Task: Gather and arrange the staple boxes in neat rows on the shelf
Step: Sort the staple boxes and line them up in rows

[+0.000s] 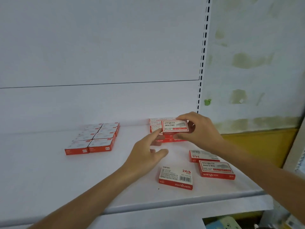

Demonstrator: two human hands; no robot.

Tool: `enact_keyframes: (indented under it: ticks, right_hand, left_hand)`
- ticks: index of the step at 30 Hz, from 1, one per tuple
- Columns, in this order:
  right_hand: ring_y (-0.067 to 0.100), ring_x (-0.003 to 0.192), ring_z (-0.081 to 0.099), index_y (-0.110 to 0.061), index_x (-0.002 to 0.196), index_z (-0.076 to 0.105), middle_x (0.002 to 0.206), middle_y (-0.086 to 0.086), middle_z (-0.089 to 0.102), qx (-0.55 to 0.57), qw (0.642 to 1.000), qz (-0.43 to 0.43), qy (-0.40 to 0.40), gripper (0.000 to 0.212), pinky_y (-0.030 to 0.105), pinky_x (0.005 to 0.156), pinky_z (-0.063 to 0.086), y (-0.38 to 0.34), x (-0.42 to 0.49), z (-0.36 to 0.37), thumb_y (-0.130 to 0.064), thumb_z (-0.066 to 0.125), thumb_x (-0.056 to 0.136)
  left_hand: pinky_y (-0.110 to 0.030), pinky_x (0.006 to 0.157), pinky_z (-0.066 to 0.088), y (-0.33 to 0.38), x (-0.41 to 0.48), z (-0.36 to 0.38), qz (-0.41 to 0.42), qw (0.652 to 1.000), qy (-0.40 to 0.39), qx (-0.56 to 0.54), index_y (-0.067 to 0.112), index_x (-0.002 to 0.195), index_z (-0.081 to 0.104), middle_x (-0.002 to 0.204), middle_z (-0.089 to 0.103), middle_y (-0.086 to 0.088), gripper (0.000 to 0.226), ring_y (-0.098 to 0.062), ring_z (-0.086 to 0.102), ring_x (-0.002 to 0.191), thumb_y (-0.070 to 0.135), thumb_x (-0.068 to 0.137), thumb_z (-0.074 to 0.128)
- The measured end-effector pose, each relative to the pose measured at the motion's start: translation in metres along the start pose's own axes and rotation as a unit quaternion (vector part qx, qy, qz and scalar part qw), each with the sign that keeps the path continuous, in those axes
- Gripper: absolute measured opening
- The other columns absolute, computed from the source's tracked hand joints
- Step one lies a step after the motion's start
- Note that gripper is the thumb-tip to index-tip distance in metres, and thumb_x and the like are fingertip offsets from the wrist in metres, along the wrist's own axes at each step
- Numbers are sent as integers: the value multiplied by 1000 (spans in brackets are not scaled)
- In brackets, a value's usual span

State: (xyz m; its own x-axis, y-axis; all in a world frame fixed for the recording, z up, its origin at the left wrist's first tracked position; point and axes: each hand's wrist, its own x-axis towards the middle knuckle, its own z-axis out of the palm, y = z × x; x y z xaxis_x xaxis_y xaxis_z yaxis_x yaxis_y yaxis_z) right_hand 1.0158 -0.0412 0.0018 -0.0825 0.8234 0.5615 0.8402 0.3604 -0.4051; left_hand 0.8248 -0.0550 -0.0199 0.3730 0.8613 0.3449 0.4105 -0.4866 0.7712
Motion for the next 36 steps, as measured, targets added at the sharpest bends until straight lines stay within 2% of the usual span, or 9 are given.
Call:
enact_keyframes:
  ticks: [3, 7, 10, 13, 15, 19, 27, 32, 36]
  right_hand:
    - [-3, 78, 52, -22, 120, 59, 107, -8, 56, 19, 1000, -15, -13, 49, 5, 70, 41, -2, 1, 3, -31, 74, 74]
    - [-5, 77, 52, -22, 123, 58, 104, -12, 47, 14, 999, -14, -27, 50, 3, 71, 43, -3, -1, 8, -31, 73, 76]
    - [-3, 78, 53, -25, 122, 58, 103, -15, 49, -12, 999, -8, -52, 50, 13, 77, 46, -2, -2, 8, -37, 72, 75]
    - [2, 79, 58, -32, 105, 59, 97, -15, 58, -29, 994, 13, -104, 38, 24, 79, 52, 0, -6, 10, -45, 72, 72]
    - [5, 81, 59, -32, 93, 60, 94, -13, 62, -39, 988, 24, -148, 28, 27, 80, 51, 0, -9, 12, -45, 72, 71]
    - [6, 86, 59, -26, 96, 67, 100, -7, 63, -51, 981, 40, -182, 24, 21, 80, 48, -3, -8, 14, -40, 70, 76]
    - [1, 82, 54, -21, 92, 66, 92, -10, 61, -48, 984, 60, -163, 21, 3, 60, 36, -9, -1, 20, -37, 69, 79]
    - [5, 83, 50, -16, 96, 64, 92, -8, 56, -79, 982, 63, -159, 23, 5, 58, 30, -13, 4, 24, -35, 66, 82]
    - [10, 79, 53, -13, 92, 62, 87, -6, 58, -80, 981, 80, -161, 27, 14, 61, 37, -13, 6, 25, -37, 67, 81]
  left_hand:
    - [-16, 92, 44, -4, -2, -2, 2, 1000, 8, 10, 30, 142, 31, 129, 52, 11, 64, -1, 52, 109, 18, 86, 60]
    - [-9, 83, 41, -9, -4, -3, 5, 999, 4, 35, 28, 143, 29, 125, 52, 10, 66, 2, 51, 105, 19, 85, 61]
    - [-12, 88, 40, -12, -7, -4, -2, 998, -17, 63, 28, 141, 32, 120, 51, 12, 62, -2, 49, 109, 23, 85, 60]
    - [-18, 95, 37, -13, -7, -3, -18, 994, -36, 105, 24, 135, 42, 122, 51, 8, 52, -6, 47, 114, 27, 86, 59]
    - [-10, 85, 33, -12, -9, -2, -15, 991, -38, 127, 25, 131, 49, 120, 51, 8, 44, -3, 44, 108, 26, 88, 56]
    - [-3, 70, 28, -10, -10, -1, -7, 988, -26, 154, 25, 128, 53, 129, 54, 6, 38, -5, 45, 109, 26, 90, 54]
    - [-20, 97, 31, -19, -9, 0, -63, 986, -32, 150, 22, 132, 45, 134, 48, 5, 47, -11, 42, 122, 32, 87, 56]
    - [-21, 97, 32, -18, -12, -2, -62, 991, -32, 112, 27, 120, 54, 129, 51, 7, 36, -9, 44, 120, 35, 85, 59]
    - [-26, 102, 35, -16, -14, -3, -38, 992, -70, 102, 35, 98, 62, 121, 54, 11, 22, -7, 46, 116, 43, 79, 65]
